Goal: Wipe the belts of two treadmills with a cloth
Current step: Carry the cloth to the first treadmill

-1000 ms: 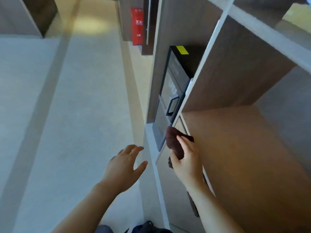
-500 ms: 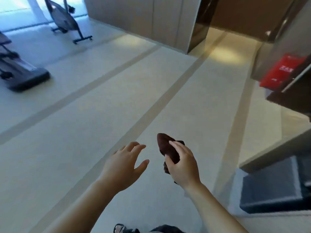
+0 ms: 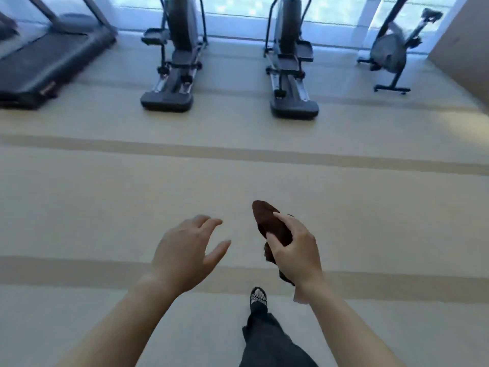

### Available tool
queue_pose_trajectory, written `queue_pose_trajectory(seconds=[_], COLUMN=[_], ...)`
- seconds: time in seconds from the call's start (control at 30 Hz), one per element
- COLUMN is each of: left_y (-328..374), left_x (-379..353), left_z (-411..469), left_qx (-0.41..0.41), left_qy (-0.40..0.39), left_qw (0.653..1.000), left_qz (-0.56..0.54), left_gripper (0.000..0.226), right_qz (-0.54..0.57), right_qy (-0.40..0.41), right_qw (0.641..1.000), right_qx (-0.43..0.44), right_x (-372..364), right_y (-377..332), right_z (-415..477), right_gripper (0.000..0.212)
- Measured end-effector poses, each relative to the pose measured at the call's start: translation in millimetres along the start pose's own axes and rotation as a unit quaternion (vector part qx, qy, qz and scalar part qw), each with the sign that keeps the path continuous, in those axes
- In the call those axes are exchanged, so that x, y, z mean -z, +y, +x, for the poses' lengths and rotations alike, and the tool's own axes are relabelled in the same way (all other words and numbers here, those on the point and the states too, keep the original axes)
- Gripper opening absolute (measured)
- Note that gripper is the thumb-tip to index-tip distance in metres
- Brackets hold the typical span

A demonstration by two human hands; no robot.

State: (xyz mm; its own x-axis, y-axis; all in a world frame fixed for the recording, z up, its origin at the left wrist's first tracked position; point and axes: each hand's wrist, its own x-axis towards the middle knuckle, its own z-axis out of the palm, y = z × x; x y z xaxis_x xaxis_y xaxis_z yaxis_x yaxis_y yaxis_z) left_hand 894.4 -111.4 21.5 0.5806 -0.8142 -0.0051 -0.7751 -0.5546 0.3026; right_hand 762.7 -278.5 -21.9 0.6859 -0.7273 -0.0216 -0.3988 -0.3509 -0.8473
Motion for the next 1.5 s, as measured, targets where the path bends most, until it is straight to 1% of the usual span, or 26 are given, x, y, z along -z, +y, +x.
queue_pose_trajectory(seconds=[0.07, 0.2, 0.27, 0.4, 0.47, 0.53, 0.67, 0.77, 0.87, 0.93, 1.07, 1.33, 1.5], left_y=[-25.4, -63.7, -90.5, -167.0, -212.4, -257.6, -349.4, -426.3, -509.4, -566.2, -662.7, -820.8, -936.0], left_x=[3.4, 14.7, 24.5, 57.7, 75.8, 90.5, 107.5, 119.5, 134.7, 152.5, 195.2, 256.3, 279.4], left_z=[25.0, 112.2, 161.8, 237.1, 260.6, 272.3, 281.0, 298.4, 331.0, 362.1, 434.8, 597.6, 701.0], left_qx=[0.023, 0.025, 0.035, 0.093, 0.134, 0.185, 0.295, 0.349, 0.37, 0.366, 0.324, 0.225, 0.224], left_qy=[0.009, 0.017, 0.014, 0.004, 0.023, 0.046, 0.083, 0.107, 0.114, 0.108, 0.077, 0.031, 0.021], left_qw=[1.0, 0.999, 0.998, 0.995, 0.99, 0.981, 0.95, 0.929, 0.919, 0.921, 0.941, 0.973, 0.973], left_qz=[-0.006, -0.038, -0.041, -0.032, -0.021, -0.023, -0.052, -0.059, -0.071, -0.075, -0.063, -0.049, -0.049], left_gripper=[0.052, 0.053, 0.051, 0.05, 0.051, 0.051, 0.051, 0.05, 0.051, 0.05, 0.051, 0.053, 0.052], right_qz=[0.05, 0.086, 0.09, 0.074, 0.089, 0.113, 0.128, 0.111, 0.102, 0.096, 0.08, 0.083, 0.069], right_qy=[-0.044, -0.068, -0.076, -0.102, -0.138, -0.191, -0.302, -0.347, -0.373, -0.372, -0.349, -0.228, -0.229], right_qw=[0.998, 0.994, 0.993, 0.991, 0.985, 0.973, 0.942, 0.927, 0.918, 0.92, 0.931, 0.968, 0.97], right_qx=[0.003, 0.009, 0.008, 0.033, 0.057, 0.065, 0.073, 0.088, 0.087, 0.083, 0.068, 0.057, 0.053], right_x=[-29.4, -71.2, -87.8, -135.0, -173.6, -218.4, -316.7, -394.0, -469.0, -513.3, -578.8, -684.2, -779.2], right_y=[-16.1, -34.9, -47.8, -94.5, -126.4, -159.5, -219.7, -258.4, -292.4, -315.4, -362.3, -427.2, -470.0], right_z=[36.7, 124.7, 178.4, 289.7, 338.3, 378.4, 439.4, 480.9, 524.4, 557.9, 629.5, 785.1, 906.4], right_gripper=[0.036, 0.034, 0.036, 0.037, 0.034, 0.033, 0.032, 0.032, 0.034, 0.033, 0.034, 0.032, 0.04])
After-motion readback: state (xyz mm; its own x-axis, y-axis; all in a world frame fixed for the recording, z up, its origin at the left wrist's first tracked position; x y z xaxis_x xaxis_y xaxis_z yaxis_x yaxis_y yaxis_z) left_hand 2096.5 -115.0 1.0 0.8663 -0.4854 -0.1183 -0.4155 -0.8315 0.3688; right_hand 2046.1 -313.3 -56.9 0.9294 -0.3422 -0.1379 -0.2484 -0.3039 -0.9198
